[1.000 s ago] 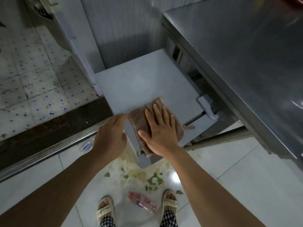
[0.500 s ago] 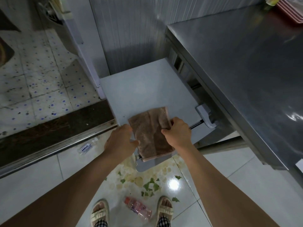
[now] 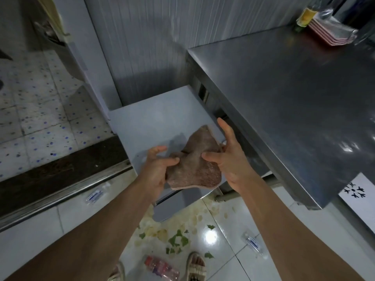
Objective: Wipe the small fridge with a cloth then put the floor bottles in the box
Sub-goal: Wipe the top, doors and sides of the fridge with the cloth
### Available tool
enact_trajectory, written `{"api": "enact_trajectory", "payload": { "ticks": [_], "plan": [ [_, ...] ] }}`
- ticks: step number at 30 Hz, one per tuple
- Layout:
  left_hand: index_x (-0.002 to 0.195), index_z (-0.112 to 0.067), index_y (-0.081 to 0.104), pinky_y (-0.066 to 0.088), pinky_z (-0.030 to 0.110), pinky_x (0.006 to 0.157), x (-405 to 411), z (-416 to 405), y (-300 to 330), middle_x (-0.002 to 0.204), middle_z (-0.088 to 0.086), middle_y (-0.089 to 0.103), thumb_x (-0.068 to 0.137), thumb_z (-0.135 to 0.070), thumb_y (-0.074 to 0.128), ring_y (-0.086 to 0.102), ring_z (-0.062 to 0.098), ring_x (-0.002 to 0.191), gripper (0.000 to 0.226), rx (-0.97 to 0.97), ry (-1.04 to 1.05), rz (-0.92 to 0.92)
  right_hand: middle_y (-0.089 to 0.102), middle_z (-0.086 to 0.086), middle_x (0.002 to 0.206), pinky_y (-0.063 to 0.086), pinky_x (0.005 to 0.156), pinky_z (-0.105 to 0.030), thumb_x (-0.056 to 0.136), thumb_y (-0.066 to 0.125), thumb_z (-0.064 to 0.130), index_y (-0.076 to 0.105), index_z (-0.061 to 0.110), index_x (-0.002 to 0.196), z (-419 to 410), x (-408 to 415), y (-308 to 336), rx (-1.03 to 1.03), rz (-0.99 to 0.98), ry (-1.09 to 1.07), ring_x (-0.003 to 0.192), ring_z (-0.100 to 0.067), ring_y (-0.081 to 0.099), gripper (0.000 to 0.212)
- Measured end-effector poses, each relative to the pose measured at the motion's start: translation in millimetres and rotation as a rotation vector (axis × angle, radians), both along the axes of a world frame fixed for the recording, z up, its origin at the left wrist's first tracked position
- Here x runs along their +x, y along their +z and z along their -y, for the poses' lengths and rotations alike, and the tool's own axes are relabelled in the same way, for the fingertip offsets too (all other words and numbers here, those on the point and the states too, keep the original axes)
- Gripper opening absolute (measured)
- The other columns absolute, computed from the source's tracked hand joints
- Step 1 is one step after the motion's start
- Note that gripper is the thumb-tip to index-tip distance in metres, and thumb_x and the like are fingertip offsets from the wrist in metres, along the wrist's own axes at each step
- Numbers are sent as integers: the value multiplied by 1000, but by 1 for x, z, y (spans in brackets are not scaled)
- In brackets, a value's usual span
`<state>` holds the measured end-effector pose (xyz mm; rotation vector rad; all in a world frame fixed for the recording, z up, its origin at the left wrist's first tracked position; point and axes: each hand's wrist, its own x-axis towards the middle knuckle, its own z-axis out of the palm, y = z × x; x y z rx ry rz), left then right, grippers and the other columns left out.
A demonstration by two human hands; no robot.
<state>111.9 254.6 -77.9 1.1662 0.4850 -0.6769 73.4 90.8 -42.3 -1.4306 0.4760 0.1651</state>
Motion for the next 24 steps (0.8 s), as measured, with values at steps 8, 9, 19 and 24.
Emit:
{"api": "enact_trajectory", "payload": {
  "ticks": [8, 9, 19, 24],
  "plan": [
    [105, -13, 70, 51, 11, 72, -10, 8, 29, 101, 9, 69, 65, 6, 66, 65, 8, 82, 44, 421, -514, 587, 48, 4, 102, 44, 71, -3, 77, 72, 1, 60, 23, 89, 32, -43, -4, -930, -8, 255, 89, -6, 55, 27],
    [102, -13, 72, 46, 4, 68, -12, 12, 29, 98, 5, 66, 63, 0, 67, 62, 3, 77, 41, 555, -612, 701, 43, 3, 106, 42, 71, -3, 77, 72, 3, 62, 19, 88, 36, -46, -7, -968, 10, 244, 90, -5, 52, 22],
    [120, -21, 58, 48, 39, 91, 36, 63, -7, 115, 3, 62, 81, -19, 68, 60, 23, 103, 40, 832, -701, 890, 57, -3, 110, 52, 70, -16, 89, 65, 30, 46, 14, 123, 66, -36, -41, -1122, -250, 147, 92, -16, 62, 42],
    [136, -19, 44, 38, 42, 101, 52, 53, -36, 137, 3, 50, 84, -9, 60, 45, 25, 123, 56, 1059, -864, 1046, 44, -9, 141, 54, 89, -45, 75, 74, 17, 50, 19, 132, 64, -32, -69, -1440, 87, 466, 126, -29, 45, 62]
  ]
}}
